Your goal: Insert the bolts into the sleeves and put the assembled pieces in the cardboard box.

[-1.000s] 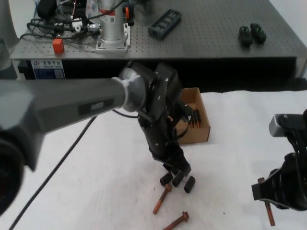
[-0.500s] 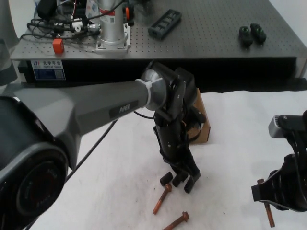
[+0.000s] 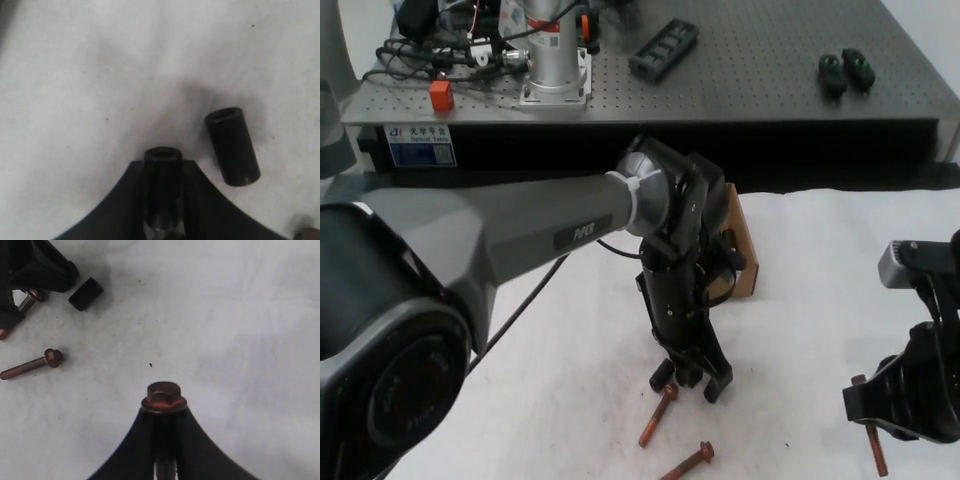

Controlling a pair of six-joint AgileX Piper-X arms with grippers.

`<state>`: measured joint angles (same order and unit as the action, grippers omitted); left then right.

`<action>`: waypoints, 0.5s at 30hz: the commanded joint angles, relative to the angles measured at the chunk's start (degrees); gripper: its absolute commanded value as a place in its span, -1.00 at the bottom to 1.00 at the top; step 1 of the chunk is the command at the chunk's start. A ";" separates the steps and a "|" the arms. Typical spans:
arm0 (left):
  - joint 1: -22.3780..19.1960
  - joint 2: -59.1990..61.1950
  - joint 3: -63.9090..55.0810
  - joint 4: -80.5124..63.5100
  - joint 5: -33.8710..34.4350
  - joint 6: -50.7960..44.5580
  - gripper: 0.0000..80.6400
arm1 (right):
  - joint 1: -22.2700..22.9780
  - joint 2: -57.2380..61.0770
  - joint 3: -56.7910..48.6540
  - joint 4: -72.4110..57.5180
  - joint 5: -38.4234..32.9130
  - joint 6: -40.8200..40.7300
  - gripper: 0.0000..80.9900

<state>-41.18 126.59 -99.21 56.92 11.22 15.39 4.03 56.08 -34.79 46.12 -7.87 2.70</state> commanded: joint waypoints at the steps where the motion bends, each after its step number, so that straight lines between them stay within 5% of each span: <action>1: -0.22 -0.01 -0.90 0.15 -0.33 -0.56 -0.99 | -0.33 -0.65 0.01 -0.86 -0.93 0.79 -0.95; 8: 1.50 -10.22 1.31 -2.35 3.47 -7.98 -0.98 | -0.54 -6.47 0.01 -15.68 -7.96 8.24 -0.95; 13: 2.09 -26.68 22.19 -23.93 7.08 -15.39 -0.98 | -0.37 -8.95 0.40 -33.87 -19.95 19.52 -0.95; 15: 1.69 -33.94 32.85 -35.57 13.42 -18.63 -0.98 | 0.44 -8.57 1.16 -43.21 -21.81 24.71 -0.95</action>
<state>-39.26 109.31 -87.94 45.31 15.99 4.27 4.80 47.90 -33.72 8.55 -26.89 23.93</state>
